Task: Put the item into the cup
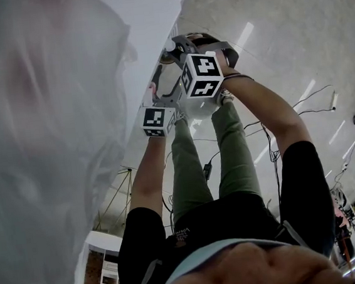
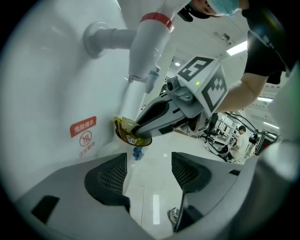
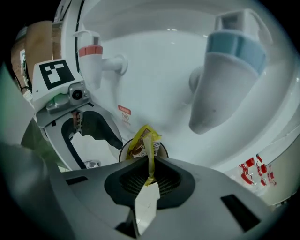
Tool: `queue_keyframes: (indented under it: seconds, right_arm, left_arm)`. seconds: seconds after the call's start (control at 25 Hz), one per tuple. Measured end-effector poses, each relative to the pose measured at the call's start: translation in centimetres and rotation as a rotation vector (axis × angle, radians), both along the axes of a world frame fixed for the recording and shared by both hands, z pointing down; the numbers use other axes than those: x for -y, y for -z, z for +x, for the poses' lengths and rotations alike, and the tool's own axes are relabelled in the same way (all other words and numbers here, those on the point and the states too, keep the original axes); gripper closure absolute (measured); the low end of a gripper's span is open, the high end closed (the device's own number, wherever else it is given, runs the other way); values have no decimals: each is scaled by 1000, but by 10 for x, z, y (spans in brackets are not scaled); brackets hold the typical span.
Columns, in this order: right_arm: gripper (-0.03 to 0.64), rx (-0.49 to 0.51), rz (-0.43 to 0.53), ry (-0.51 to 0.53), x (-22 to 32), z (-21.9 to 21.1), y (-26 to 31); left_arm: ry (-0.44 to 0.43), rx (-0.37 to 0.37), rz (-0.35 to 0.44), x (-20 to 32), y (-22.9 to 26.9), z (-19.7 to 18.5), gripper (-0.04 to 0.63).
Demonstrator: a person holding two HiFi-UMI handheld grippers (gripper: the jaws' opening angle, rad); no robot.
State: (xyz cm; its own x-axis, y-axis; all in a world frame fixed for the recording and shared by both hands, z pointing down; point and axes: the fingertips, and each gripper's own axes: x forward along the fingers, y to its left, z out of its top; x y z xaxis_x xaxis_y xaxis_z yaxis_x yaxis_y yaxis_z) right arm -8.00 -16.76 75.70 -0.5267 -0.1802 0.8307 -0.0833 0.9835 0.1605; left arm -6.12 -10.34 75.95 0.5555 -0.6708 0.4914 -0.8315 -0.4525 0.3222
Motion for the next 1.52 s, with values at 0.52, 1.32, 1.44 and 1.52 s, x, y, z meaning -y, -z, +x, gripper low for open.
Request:
queue_keyframes:
  seconds: [0.52,1.32,1.44,1.52]
  right_arm:
    - [552,72,-22,-44,1,-9,5]
    - [505,444,-4,-494,-4,47,89]
    - [505,501,23,-565,-12,53,117]
    - [505,527,29,-605,-19,59,134]
  left_arm:
    - [-13,-18,14,-9,7,-1,293]
    - [-60,0,44,-30,34,8,293]
    - [-66,-14,55,-37,57,8,293]
    - [-74,-17,67,-42,73,10,295]
